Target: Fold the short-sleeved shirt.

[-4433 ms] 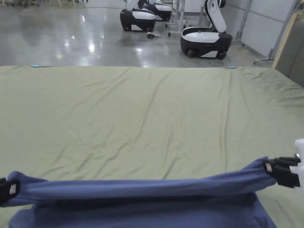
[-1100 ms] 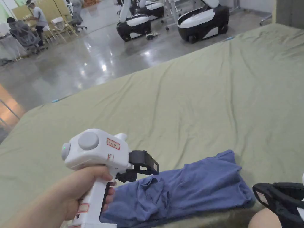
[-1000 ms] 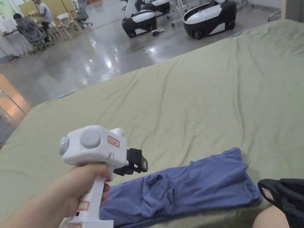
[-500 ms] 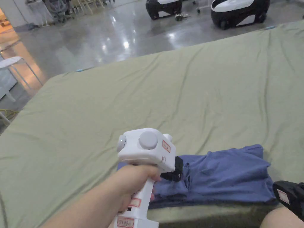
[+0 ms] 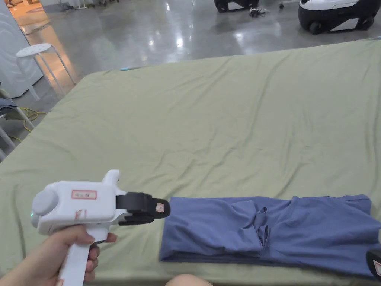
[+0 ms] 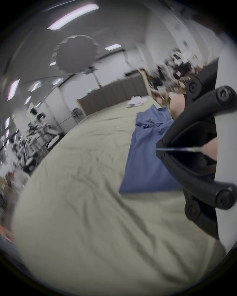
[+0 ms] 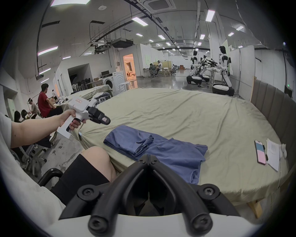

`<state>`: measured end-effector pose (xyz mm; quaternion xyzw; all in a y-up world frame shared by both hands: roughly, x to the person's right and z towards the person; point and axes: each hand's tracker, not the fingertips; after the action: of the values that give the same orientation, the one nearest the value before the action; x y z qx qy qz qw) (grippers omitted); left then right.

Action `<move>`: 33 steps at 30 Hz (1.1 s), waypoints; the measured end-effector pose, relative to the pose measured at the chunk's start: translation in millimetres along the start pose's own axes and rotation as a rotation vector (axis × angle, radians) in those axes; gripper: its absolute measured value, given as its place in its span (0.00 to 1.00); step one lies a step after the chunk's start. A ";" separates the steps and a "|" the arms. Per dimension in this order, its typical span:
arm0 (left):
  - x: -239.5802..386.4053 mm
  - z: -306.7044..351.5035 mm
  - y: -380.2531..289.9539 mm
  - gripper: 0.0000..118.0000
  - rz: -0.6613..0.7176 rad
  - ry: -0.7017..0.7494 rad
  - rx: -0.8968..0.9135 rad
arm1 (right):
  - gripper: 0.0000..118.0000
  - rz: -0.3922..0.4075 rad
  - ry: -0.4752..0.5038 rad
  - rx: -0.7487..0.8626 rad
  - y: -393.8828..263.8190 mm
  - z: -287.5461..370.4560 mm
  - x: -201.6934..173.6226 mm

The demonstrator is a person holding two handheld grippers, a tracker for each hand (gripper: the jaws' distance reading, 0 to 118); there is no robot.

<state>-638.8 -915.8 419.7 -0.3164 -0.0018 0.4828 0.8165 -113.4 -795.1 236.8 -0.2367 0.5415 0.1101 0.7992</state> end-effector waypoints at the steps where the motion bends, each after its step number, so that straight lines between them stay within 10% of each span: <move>1: -20.4 -1.7 -4.9 0.46 0.092 -0.031 0.013 | 0.00 0.006 0.003 0.001 2.4 -1.2 -2.4; 3: -42.2 -17.1 -14.5 0.70 0.179 -0.090 0.037 | 0.00 0.005 0.014 0.001 7.8 -4.6 -5.8; 9: -67.3 -79.1 -10.4 0.77 0.109 -0.226 -0.081 | 0.00 0.000 0.005 -0.008 15.9 -13.0 -12.6; 11: -60.3 -90.6 0.7 0.58 0.095 -0.141 -0.078 | 0.00 0.002 -0.002 -0.022 15.2 -14.3 -12.6; 12: -58.5 -97.6 3.0 0.16 0.087 -0.077 -0.088 | 0.00 0.001 -0.005 -0.028 14.4 -15.0 -12.4; 13: -59.8 -105.6 3.4 0.06 0.070 0.013 -0.114 | 0.00 0.000 -0.007 -0.034 7.7 -10.3 -7.7; 23: -29.9 -51.6 19.0 0.06 0.014 -0.032 -0.063 | 0.00 -0.034 -0.025 -0.053 10.3 -24.1 -7.7; 33: 29.0 25.0 48.3 0.06 -0.115 0.334 -0.041 | 0.00 -0.029 0.077 0.016 3.3 -10.6 -0.6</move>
<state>-669.0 -863.9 405.9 -0.4082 0.1058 0.3761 0.8251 -123.7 -797.5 233.3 -0.2422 0.5690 0.0852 0.7812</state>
